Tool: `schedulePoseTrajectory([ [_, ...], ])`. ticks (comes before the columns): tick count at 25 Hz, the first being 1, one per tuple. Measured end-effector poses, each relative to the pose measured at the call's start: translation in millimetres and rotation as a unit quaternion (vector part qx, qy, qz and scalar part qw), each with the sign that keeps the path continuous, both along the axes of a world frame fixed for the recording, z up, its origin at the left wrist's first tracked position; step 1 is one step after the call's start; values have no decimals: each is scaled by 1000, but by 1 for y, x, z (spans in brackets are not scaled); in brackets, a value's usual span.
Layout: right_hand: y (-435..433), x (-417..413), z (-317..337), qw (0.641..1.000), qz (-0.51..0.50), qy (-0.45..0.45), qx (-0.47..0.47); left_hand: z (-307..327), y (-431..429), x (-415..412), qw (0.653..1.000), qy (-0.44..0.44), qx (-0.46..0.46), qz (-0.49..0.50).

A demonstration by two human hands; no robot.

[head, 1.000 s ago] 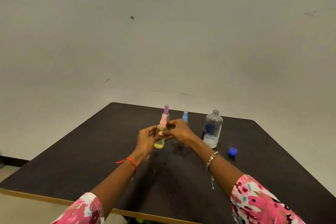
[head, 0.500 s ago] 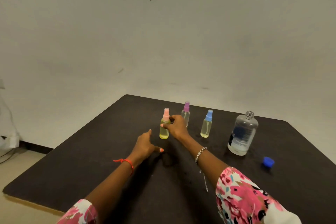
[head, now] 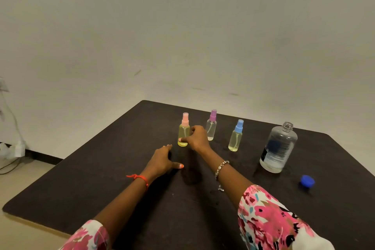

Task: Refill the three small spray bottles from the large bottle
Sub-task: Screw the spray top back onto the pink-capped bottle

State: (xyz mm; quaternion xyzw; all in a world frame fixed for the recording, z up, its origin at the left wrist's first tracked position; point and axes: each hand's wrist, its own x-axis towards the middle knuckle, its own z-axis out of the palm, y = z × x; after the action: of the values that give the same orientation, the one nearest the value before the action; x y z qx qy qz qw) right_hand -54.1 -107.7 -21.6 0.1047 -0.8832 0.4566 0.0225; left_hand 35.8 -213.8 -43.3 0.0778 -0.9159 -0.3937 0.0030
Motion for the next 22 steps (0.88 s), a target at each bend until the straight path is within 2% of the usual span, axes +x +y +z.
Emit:
schedulePoseTrajectory([
  [5,63,35,22,997,56,-52,32,10,21,10,999,38,20,3],
  [8,127,52,46,964,85,-175,181,20,56,13,998,58,38,-12],
  [10,168,57,57,923,62,-240,294,25,83,8,996,75,44,-34],
  [12,210,63,63,894,7,-259,366,31,116,4,992,91,66,-61],
  [14,247,62,61,905,-108,-222,346,37,145,4,987,91,96,-87],
  [16,274,58,50,917,-203,-137,315,39,169,1,984,74,125,-104],
  [17,279,57,45,916,-218,-117,316,36,177,0,983,67,138,-105],
  [19,279,54,33,925,-175,-121,315,34,184,0,980,66,156,-105],
  [22,302,32,15,928,-146,-182,290,31,219,-22,979,48,155,-126],
])
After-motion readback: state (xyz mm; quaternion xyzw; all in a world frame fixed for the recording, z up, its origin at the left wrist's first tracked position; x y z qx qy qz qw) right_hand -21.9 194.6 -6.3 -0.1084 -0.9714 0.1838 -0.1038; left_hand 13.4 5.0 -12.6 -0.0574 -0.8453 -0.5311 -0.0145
